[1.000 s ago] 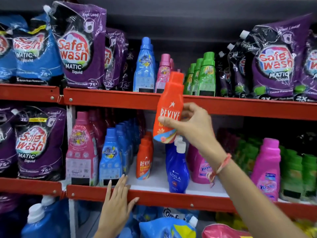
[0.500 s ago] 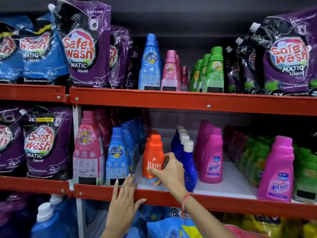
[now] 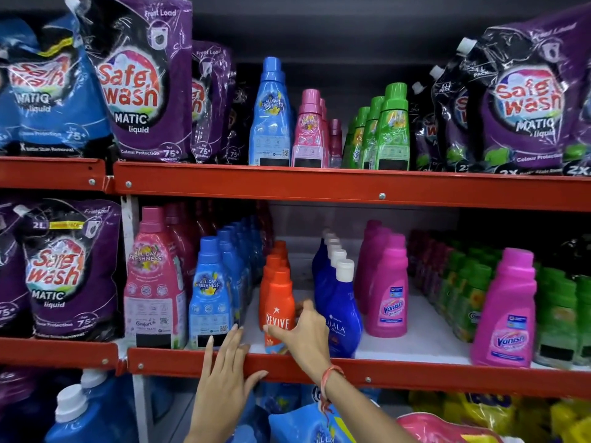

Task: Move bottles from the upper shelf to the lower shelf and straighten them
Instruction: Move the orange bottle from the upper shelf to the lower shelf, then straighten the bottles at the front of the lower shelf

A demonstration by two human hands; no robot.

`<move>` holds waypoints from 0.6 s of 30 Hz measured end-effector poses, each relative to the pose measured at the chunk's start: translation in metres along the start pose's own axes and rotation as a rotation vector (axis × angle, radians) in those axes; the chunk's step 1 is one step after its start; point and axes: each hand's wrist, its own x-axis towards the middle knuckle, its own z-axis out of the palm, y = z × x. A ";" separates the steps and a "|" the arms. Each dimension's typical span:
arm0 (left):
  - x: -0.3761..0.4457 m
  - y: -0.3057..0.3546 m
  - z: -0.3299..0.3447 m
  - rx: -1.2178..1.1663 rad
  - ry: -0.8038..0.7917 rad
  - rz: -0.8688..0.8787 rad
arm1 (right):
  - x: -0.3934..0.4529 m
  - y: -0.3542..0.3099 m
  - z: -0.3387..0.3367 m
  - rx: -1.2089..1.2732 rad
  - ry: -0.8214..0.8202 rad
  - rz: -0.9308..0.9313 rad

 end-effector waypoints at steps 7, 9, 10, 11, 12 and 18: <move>0.000 0.003 -0.009 -0.071 -0.039 -0.026 | -0.013 0.012 -0.006 0.026 -0.046 -0.080; 0.000 0.003 -0.011 -0.111 -0.028 -0.031 | -0.023 0.019 -0.017 0.043 -0.022 -0.108; 0.000 0.004 -0.011 -0.129 -0.022 -0.039 | -0.029 0.022 -0.025 0.054 -0.003 -0.127; 0.001 0.006 -0.012 -0.145 -0.020 -0.053 | -0.034 0.026 -0.033 0.071 0.026 -0.147; 0.001 0.007 -0.012 -0.161 -0.019 -0.067 | -0.040 0.030 -0.041 0.094 0.065 -0.160; 0.000 0.013 -0.014 -0.297 -0.001 -0.136 | -0.053 0.069 -0.099 0.114 0.378 -0.129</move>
